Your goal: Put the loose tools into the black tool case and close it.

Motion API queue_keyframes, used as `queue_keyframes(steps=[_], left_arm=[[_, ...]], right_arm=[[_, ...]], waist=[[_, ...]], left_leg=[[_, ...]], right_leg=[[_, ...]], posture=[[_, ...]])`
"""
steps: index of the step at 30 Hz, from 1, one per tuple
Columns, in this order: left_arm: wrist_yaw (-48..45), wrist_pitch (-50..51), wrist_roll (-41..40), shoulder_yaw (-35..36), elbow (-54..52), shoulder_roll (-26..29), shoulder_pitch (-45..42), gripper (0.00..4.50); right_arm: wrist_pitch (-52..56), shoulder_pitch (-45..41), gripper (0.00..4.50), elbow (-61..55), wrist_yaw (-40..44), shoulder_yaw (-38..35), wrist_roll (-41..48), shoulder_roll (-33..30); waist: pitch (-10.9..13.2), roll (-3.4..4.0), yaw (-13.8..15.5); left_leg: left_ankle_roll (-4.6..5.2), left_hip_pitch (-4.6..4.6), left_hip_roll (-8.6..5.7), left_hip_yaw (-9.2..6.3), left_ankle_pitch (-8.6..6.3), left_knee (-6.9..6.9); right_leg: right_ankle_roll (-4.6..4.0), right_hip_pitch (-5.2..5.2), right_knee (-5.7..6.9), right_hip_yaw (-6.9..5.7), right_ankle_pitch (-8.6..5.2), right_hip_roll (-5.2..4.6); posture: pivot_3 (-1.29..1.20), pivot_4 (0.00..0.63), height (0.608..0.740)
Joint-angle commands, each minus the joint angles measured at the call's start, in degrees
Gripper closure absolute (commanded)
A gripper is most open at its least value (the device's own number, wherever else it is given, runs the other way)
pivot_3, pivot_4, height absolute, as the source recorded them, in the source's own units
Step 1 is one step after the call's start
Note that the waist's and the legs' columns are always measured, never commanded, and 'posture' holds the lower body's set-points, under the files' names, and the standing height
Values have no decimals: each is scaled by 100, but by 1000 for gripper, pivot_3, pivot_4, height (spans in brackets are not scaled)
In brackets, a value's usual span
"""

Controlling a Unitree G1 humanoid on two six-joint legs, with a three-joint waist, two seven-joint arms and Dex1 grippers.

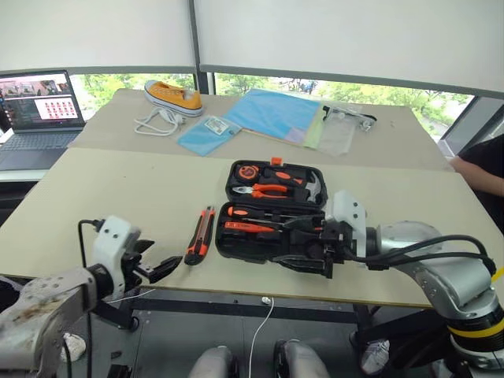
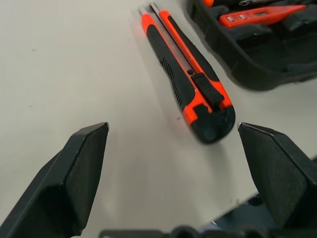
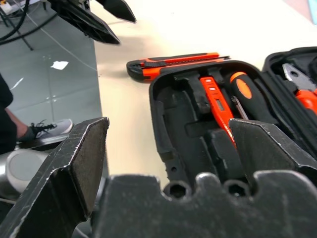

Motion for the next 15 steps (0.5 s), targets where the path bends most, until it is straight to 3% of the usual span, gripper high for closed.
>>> queue_keyframes(steps=[1,10,11,13,15], left_arm=[[572,617,18,-517,287,-272,-716,24],[943,390,373,-1933,1473,-419,-1543,24],[985,409,401,-1948,1584,-443,-1572,429],[1002,331,471,-1993,1755,-372,-1592,698],[975,190,541,-2025,1869,-242,-1582,1495]], right_arm=[[-78,156,0,-352,-143,-156,-41,-2],[107,532,0,-782,-479,-372,68,6],[123,552,0,-802,-515,-397,78,6],[160,580,0,-843,-578,-439,85,11],[189,619,0,-881,-619,-502,96,6]], waist=[[0,0,5],[-4,3,-7],[-4,3,8],[-4,4,27],[-5,5,22]], left_leg=[[-1,3,0,0,1,-4],[-23,32,-4,2,15,-56],[-28,37,-3,3,18,-63],[-33,40,-2,2,20,-65],[-38,41,0,1,22,-67]], right_leg=[[-15,0,1,1,9,1],[-41,5,-5,6,-1,5],[-42,8,-5,7,-3,1],[-41,10,-2,4,-5,-3],[-13,11,-2,4,-22,-6]], posture=[[0,150,718],[0,150,718],[0,150,718],[0,150,718],[0,150,718]])
